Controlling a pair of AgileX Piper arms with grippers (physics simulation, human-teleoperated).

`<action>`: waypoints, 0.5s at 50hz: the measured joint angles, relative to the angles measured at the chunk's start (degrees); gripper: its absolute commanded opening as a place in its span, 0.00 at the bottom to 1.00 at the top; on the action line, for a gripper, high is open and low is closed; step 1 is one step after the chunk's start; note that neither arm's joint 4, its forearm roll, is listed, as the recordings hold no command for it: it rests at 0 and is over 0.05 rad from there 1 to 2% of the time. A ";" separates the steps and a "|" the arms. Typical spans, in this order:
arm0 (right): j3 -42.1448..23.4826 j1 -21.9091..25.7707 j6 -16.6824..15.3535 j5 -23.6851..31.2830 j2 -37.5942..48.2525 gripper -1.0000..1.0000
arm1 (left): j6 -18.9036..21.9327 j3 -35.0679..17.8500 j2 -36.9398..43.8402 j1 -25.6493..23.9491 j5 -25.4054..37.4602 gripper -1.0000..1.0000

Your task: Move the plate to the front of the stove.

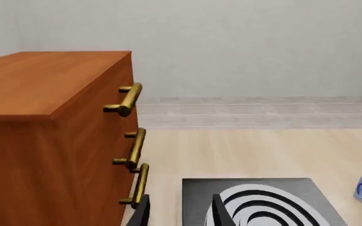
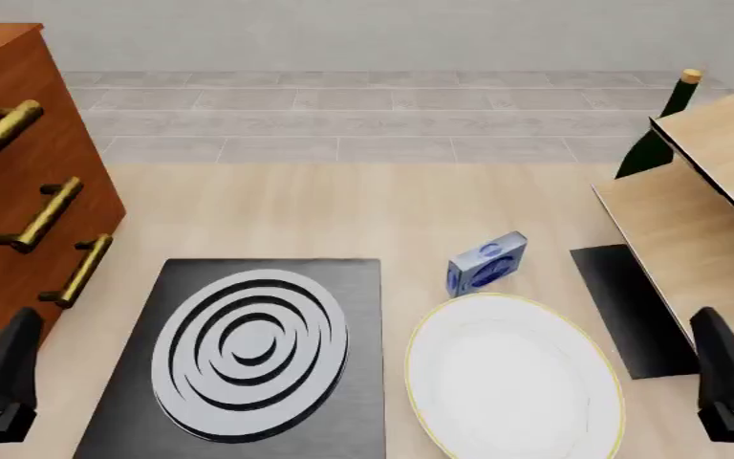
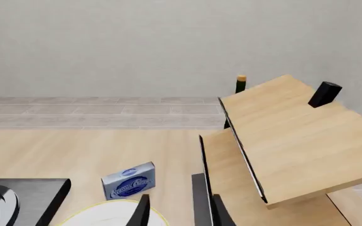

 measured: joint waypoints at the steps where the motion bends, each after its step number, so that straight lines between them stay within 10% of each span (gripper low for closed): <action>1: -0.02 0.00 0.00 -0.01 0.03 1.00 | 0.11 -0.01 0.00 -0.05 -0.04 1.00; 25: -0.15 0.00 0.00 -0.07 0.26 1.00 | 0.13 -0.07 0.07 -1.56 -0.26 1.00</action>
